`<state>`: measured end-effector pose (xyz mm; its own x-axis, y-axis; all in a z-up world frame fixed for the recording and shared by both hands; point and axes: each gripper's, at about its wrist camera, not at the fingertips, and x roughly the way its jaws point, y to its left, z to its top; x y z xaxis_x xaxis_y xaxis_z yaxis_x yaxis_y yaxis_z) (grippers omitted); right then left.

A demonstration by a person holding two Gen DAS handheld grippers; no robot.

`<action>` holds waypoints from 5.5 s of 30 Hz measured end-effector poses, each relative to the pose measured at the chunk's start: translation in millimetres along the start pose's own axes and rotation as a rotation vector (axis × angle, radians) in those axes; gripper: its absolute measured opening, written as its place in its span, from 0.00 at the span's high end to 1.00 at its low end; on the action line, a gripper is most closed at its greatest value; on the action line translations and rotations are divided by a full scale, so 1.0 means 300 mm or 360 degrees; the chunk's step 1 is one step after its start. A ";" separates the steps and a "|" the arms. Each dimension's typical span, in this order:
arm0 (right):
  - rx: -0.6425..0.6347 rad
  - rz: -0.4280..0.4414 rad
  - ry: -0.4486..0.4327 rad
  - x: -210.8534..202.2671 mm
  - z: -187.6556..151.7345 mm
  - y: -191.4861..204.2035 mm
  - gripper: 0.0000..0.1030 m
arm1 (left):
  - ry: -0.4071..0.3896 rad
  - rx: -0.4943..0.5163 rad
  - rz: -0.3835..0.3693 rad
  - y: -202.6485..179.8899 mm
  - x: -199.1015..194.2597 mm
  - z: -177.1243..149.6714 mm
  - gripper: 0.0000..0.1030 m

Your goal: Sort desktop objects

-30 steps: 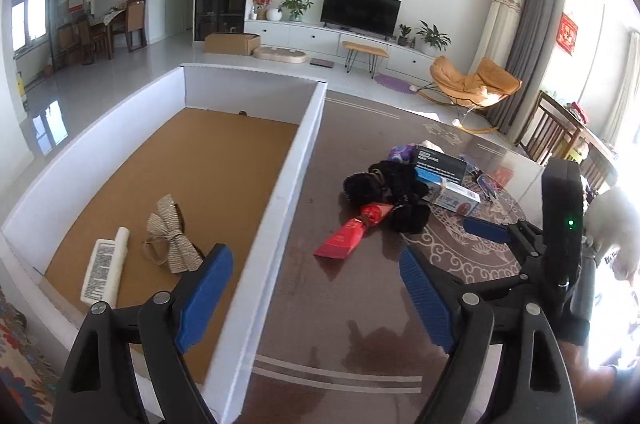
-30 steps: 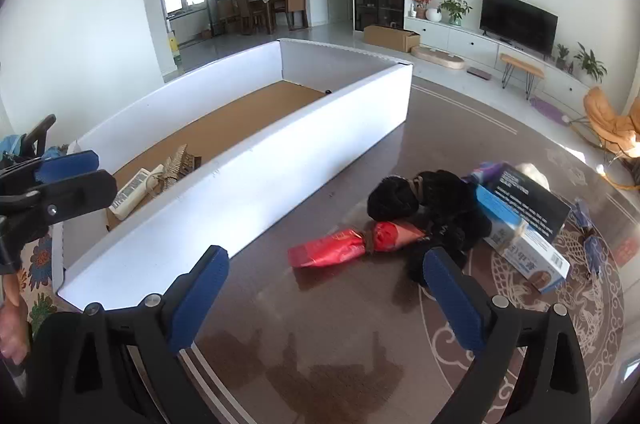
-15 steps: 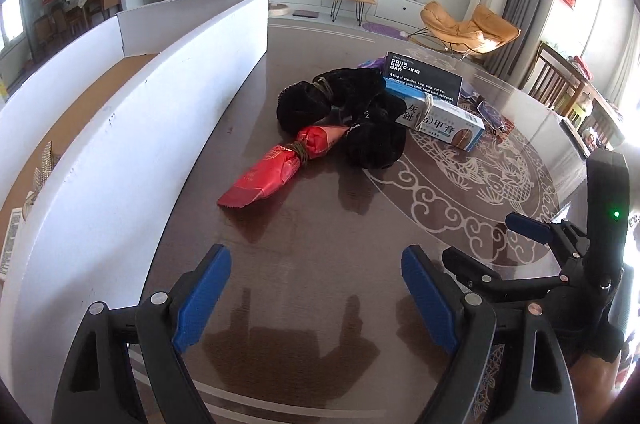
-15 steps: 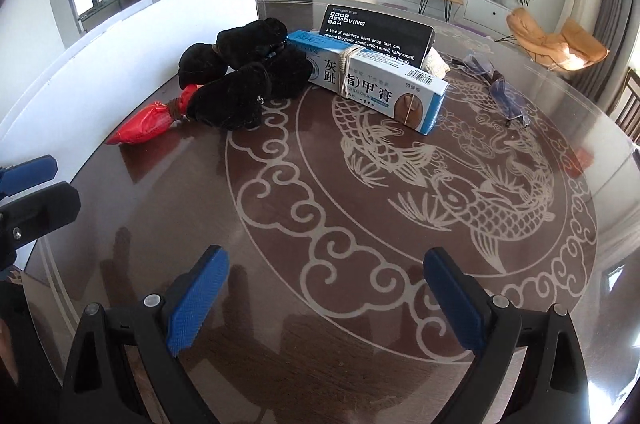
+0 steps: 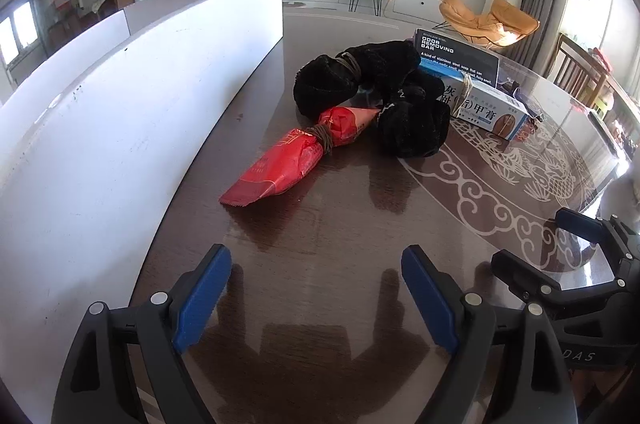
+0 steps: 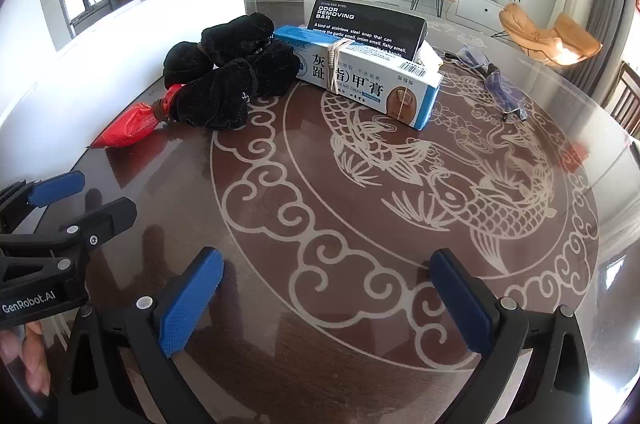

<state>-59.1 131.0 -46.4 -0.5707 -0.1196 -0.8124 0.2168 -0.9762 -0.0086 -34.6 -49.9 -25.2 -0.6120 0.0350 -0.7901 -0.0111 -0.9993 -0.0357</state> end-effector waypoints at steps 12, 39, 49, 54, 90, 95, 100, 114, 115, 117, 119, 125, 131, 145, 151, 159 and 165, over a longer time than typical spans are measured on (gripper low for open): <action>0.0000 -0.0001 0.0000 0.001 -0.001 0.002 0.00 | 0.0013 -0.0052 0.0048 0.027 0.012 -0.007 0.16; 0.0003 -0.0004 -0.0001 0.002 -0.001 0.002 0.00 | 0.0046 0.0022 0.0069 0.009 0.021 -0.009 0.01; 0.0003 -0.0004 -0.0001 0.002 -0.001 0.002 0.00 | 0.0058 0.0018 0.0069 0.021 0.019 -0.010 0.00; 0.0003 -0.0004 -0.0001 0.002 -0.001 0.002 0.00 | 0.0059 0.0020 0.0067 0.022 0.017 -0.011 0.00; 0.0004 -0.0004 -0.0002 0.003 -0.002 0.002 0.00 | 0.0066 0.0033 0.0058 0.015 0.004 -0.024 0.00; 0.0004 -0.0004 -0.0002 0.004 -0.001 0.003 0.00 | 0.0067 0.0034 0.0058 0.016 0.004 -0.024 0.00; 0.0004 -0.0004 -0.0002 0.004 -0.001 0.003 0.00 | 0.0067 0.0034 0.0058 0.017 0.004 -0.023 0.00; 0.0004 -0.0004 -0.0002 0.003 -0.002 0.002 0.00 | 0.0067 0.0034 0.0057 0.019 0.004 -0.022 0.00; 0.0004 -0.0004 -0.0002 0.004 -0.001 0.003 0.00 | 0.0067 0.0035 0.0058 0.019 0.004 -0.022 0.00; 0.0004 -0.0004 -0.0002 0.003 -0.002 0.002 0.00 | 0.0067 0.0034 0.0056 0.020 0.003 -0.023 0.00; 0.0004 -0.0004 -0.0002 0.003 -0.002 0.002 0.00 | 0.0066 0.0034 0.0056 0.020 -0.002 -0.027 0.00; 0.0004 -0.0004 -0.0002 0.003 -0.002 0.003 0.00 | 0.0066 0.0034 0.0055 0.017 -0.001 -0.026 0.00; 0.0004 -0.0004 -0.0002 0.003 -0.002 0.003 0.00 | 0.0066 0.0034 0.0055 0.018 0.000 -0.026 0.00; 0.0004 -0.0004 -0.0002 0.003 -0.002 0.003 0.00 | 0.0066 0.0033 0.0055 0.020 0.000 -0.027 0.00; 0.0004 -0.0005 -0.0002 0.003 -0.002 0.004 0.00 | 0.0066 0.0033 0.0054 0.021 0.000 -0.027 0.00; 0.0004 -0.0005 -0.0002 0.003 -0.002 0.003 0.00 | 0.0066 0.0034 0.0054 0.023 0.000 -0.028 0.00; 0.0004 -0.0005 -0.0002 0.004 -0.002 0.004 0.00 | 0.0065 0.0034 0.0053 0.024 0.000 -0.029 0.00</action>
<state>-58.9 129.9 -47.8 -0.5725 -0.1168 -0.8115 0.2130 -0.9770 -0.0096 -27.8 -57.0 -30.8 -0.5793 0.0017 -0.8151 -0.0082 -1.0000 0.0038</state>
